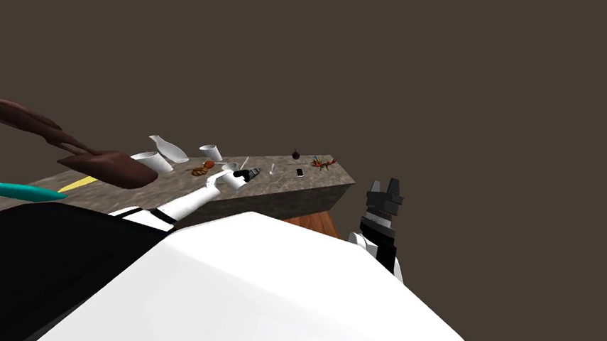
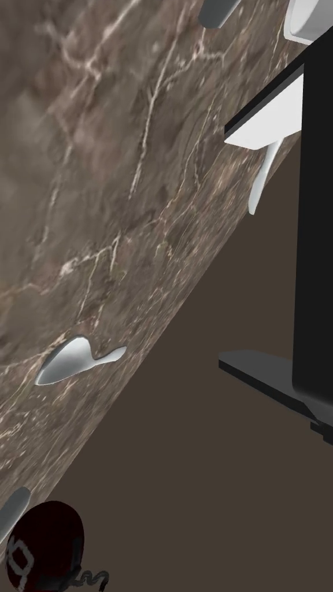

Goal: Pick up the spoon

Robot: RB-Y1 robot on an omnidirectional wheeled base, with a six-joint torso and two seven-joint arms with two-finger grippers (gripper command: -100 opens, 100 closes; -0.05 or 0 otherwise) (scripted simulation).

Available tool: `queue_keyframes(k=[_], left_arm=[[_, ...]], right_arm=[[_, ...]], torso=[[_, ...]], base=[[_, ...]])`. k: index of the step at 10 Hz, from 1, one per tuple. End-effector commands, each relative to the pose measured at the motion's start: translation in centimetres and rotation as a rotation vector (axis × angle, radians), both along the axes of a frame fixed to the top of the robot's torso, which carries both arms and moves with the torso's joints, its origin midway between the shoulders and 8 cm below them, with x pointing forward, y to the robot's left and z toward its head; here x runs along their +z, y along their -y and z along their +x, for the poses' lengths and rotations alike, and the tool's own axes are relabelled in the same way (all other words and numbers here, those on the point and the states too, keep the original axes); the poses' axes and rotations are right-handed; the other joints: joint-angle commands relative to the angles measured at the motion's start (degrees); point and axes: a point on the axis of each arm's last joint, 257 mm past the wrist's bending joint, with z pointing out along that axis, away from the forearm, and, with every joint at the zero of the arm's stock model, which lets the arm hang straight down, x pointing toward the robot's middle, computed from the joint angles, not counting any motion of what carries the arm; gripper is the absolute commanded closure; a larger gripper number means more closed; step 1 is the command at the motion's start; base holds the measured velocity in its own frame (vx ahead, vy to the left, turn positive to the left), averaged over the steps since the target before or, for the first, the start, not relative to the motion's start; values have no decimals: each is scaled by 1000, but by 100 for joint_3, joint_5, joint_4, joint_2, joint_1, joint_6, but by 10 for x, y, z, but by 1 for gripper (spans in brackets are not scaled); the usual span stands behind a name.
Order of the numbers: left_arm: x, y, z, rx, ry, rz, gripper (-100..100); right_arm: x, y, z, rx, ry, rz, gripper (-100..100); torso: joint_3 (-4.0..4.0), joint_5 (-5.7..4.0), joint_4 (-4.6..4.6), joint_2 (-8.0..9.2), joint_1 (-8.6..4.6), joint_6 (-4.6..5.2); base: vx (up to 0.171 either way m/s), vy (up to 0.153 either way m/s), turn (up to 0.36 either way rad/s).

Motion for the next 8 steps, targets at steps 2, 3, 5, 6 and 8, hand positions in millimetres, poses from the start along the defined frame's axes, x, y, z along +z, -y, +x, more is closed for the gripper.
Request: queue_keyframes(k=[2, 3, 5, 6, 8], left_arm=[[-8, -34, -9, 50, -86, 53, -100], [-11, -44, -14, 67, -114, 69, -100], [-15, -63, -23, 97, -163, 94, -100], [-20, -77, -31, 121, -204, 111, -100], [-27, -90, -43, 145, -251, 124, -100]], right_arm=[[0, 0, 0, 0, 0, 0, 0], [0, 0, 0, 0, 0, 0, 0], [0, 0, 0, 0, 0, 0, 0], [0, 0, 0, 0, 0, 0, 0], [0, 0, 0, 0, 0, 0, 0]], torso=[[-4, -1, -1, -7, -2, 1], [-7, -1, -3, -12, -5, -2], [-9, -2, -4, -15, -7, -2], [-8, -1, -3, -14, -5, -2], [-9, -2, -4, -15, -10, -3]], base=[[59, -74, -216], [78, -80, -187], [70, -75, -159], [88, -88, -270], [76, -74, -179]])
